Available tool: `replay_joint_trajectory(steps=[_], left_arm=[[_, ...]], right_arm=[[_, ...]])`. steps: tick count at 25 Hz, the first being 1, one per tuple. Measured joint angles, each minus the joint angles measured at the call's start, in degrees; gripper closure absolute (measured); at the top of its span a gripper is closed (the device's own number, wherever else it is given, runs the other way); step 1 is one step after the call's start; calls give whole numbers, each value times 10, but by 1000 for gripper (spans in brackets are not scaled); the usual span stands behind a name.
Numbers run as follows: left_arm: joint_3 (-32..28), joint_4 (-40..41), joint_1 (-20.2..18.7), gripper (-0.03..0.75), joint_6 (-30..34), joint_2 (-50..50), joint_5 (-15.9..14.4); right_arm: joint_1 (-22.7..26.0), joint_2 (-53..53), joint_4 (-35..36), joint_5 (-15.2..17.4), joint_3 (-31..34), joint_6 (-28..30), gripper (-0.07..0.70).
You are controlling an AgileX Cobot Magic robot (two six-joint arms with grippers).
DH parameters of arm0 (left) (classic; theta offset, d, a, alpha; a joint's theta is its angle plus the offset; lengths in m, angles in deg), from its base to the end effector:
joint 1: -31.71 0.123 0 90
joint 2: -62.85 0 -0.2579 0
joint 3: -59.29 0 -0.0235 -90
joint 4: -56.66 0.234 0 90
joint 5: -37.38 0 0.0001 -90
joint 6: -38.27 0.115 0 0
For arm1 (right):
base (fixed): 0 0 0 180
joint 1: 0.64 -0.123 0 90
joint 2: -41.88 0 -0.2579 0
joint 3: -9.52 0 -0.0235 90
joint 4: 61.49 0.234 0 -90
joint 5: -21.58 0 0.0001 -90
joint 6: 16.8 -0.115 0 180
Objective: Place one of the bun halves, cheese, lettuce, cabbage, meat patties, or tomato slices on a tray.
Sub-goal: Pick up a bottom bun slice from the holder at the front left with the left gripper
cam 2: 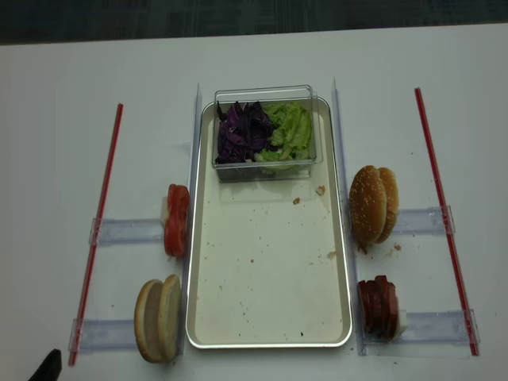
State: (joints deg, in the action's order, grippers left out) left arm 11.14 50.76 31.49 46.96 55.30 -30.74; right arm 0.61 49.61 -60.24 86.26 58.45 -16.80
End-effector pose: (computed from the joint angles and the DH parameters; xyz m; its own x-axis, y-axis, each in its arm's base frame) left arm 0.0195 -0.0110 0.2445 -0.5421 0.1145 -0.8325 0.1453 0.9885 0.0413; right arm 0.0252 0.0017 0.2461 -0.5198 0.0207 -0.8540 0.0098 0.9998 0.0182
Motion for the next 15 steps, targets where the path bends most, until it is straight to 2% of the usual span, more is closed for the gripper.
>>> replay_joint_trajectory(steps=[15], left_arm=[[0,-9,0,207,0,0,0]], right_arm=[[0,0,0,0,0,0,267]])
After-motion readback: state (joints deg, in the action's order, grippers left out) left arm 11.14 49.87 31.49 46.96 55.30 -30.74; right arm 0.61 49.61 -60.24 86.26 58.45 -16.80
